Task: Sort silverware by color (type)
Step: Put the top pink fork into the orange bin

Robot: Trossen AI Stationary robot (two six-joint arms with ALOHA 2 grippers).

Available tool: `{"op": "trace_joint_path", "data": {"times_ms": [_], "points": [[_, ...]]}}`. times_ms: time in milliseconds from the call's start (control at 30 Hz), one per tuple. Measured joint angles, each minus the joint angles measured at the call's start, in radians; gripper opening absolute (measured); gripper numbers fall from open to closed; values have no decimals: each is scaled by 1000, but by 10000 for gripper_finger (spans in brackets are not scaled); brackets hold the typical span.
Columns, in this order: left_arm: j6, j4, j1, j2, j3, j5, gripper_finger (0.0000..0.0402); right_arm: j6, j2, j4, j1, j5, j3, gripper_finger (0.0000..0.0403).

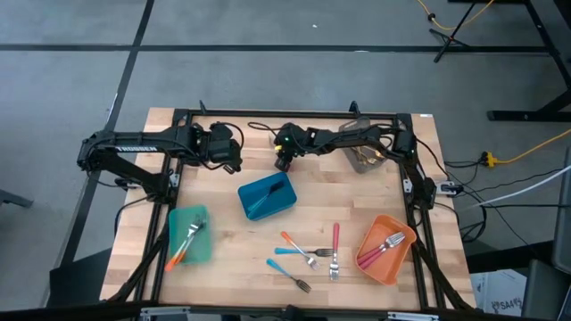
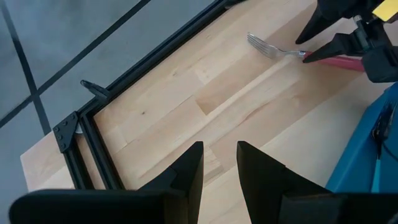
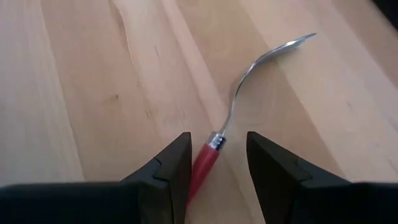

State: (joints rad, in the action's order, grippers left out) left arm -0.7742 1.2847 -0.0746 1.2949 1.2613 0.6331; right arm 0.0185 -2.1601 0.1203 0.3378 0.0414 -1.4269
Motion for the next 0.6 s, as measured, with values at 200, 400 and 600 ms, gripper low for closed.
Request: {"op": "trace_joint_path", "data": {"times_ms": [200, 400, 600], "points": [[0, -4, 0, 0, 0, 0, 91, 0, 0, 1, 0, -4, 0, 144], [0, -19, 0, 0, 0, 1, 91, -1, 0, 2, 0, -5, 0, 144], [0, -23, 0, 0, 0, 1, 91, -23, -1, 2, 1, 22, 0, 110]]}}
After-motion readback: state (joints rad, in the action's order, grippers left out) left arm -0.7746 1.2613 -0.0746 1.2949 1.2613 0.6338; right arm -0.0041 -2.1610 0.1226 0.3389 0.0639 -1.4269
